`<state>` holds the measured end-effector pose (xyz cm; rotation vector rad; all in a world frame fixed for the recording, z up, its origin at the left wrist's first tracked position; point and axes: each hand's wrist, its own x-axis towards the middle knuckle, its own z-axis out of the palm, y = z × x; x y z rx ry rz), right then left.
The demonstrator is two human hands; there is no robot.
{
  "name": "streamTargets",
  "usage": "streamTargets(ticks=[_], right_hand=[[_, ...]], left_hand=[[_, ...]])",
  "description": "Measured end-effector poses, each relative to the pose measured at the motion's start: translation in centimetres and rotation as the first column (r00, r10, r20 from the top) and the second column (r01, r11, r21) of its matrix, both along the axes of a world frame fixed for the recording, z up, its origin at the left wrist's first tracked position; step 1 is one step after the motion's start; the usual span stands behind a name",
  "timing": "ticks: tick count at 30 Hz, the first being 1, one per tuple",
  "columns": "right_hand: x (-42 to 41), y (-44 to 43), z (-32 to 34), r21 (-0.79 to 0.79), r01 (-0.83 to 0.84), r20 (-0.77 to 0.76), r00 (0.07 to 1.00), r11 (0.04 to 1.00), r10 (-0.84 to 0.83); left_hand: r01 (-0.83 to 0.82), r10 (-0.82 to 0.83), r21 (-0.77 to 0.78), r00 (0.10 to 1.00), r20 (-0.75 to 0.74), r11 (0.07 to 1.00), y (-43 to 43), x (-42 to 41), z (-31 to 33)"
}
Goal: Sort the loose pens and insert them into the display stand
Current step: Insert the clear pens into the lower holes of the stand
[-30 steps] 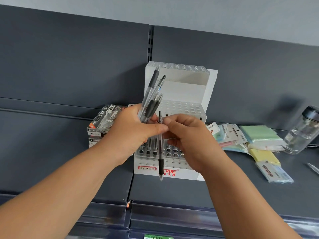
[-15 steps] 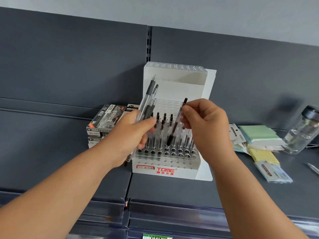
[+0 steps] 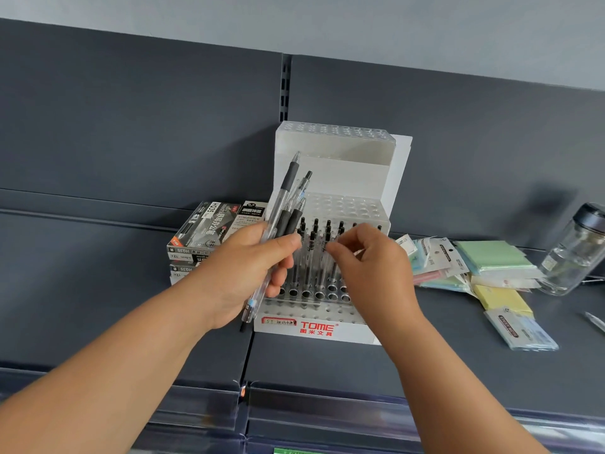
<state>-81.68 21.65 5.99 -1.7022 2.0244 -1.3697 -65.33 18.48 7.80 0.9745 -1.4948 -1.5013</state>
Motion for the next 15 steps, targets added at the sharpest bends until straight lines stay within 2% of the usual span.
streamTargets(ticks=[2, 5, 8, 10, 12, 15], right_hand=[[0.6, 0.5, 1.0, -0.065, -0.035, 0.128, 0.991, 0.997, 0.044], [1.3, 0.8, 2.3, -0.085, -0.207, 0.436, 0.872, 0.975, 0.223], [1.1, 1.0, 2.8, -0.066, -0.291, 0.551, 0.787, 0.955, 0.278], [0.4, 1.1, 3.0, -0.117, -0.248, 0.657, 0.706, 0.962, 0.262], [-1.0, 1.2, 3.1, -0.196, -0.159, 0.785, 0.566, 0.968, 0.252], [-2.8, 1.5, 2.8, -0.23, -0.095, 0.863, 0.44, 0.969, 0.248]], left_hand=[[0.022, -0.021, -0.027, 0.999, 0.028, 0.999, 0.2, -0.2, 0.1], [0.081, -0.072, -0.095, 0.994, 0.088, 0.992, 0.5, -0.9, 0.0], [0.131, -0.116, -0.118, 0.985, 0.125, 0.984, 0.8, -1.6, 0.1], [0.134, -0.123, -0.09, 0.985, 0.123, 0.987, 0.8, -1.7, 0.1], [0.106, -0.102, -0.041, 0.99, 0.1, 0.993, 0.6, -1.6, -0.1], [0.037, -0.035, -0.027, 0.996, 0.078, 0.999, 0.5, -1.6, -0.1]])
